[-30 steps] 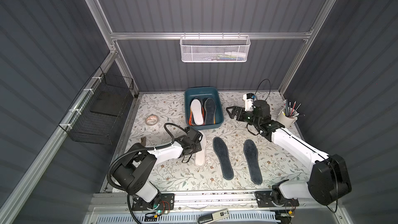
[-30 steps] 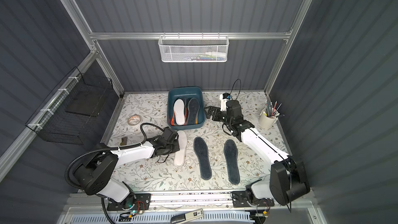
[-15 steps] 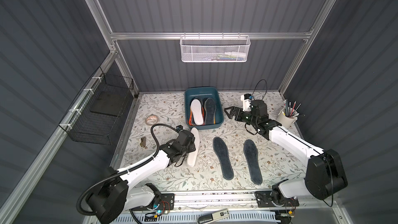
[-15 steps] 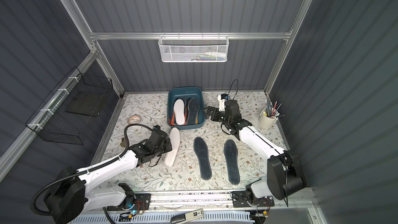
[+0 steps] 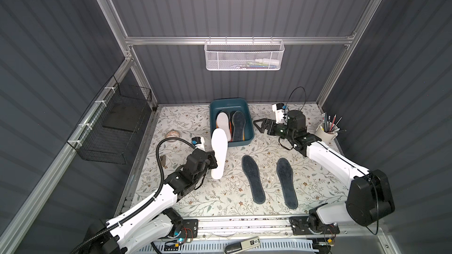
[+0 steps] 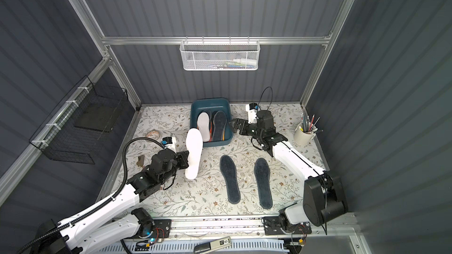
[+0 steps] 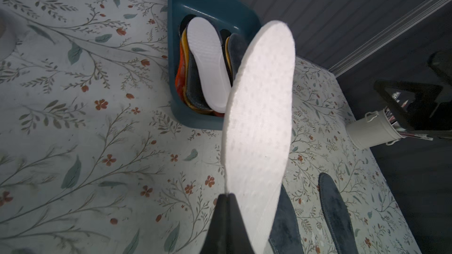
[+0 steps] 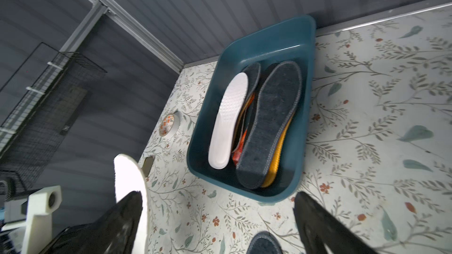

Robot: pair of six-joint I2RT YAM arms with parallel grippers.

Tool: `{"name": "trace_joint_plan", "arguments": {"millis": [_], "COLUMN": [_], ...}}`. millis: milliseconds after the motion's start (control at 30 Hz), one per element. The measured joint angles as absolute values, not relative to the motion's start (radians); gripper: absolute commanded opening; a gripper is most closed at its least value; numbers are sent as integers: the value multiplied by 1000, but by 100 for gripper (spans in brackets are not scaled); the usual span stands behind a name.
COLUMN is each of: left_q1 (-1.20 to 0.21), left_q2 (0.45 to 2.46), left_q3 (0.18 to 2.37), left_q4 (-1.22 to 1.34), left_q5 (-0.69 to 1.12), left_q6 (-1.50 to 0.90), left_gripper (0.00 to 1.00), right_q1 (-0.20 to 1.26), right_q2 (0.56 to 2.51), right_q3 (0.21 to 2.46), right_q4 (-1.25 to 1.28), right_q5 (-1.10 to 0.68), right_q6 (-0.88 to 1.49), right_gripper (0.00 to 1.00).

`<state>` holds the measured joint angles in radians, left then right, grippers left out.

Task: Put the insoles into the storage box
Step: Pick up the insole from the center of the board, then place the insole in the storage box.

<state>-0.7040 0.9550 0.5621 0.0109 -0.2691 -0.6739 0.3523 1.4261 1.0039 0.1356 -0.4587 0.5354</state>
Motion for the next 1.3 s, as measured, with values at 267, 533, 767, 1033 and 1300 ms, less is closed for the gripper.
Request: {"name": "trace_joint_plan", "arguments": {"millis": [267, 533, 767, 1033, 1300], "left_q1": [-592, -570, -568, -567, -561], "left_q2": [1134, 1199, 1208, 1208, 1208], "left_q3": [573, 608, 611, 614, 620], "left_q4": [279, 413, 444, 451, 451], "left_q5": [-88, -2, 31, 47, 52], "left_q6": [-665, -682, -692, -701, -703], "left_gripper": [0, 0, 0, 0, 0], "right_q1": [389, 463, 517, 565, 572], "right_q2": [1433, 1513, 1565, 1617, 1628], "right_q3": [967, 966, 966, 966, 985], "right_q4": [259, 360, 408, 450, 429], "right_q5": [-598, -659, -678, -699, -701], "right_q6": [588, 674, 733, 781, 788], "right_gripper": [90, 64, 49, 21, 0]}}
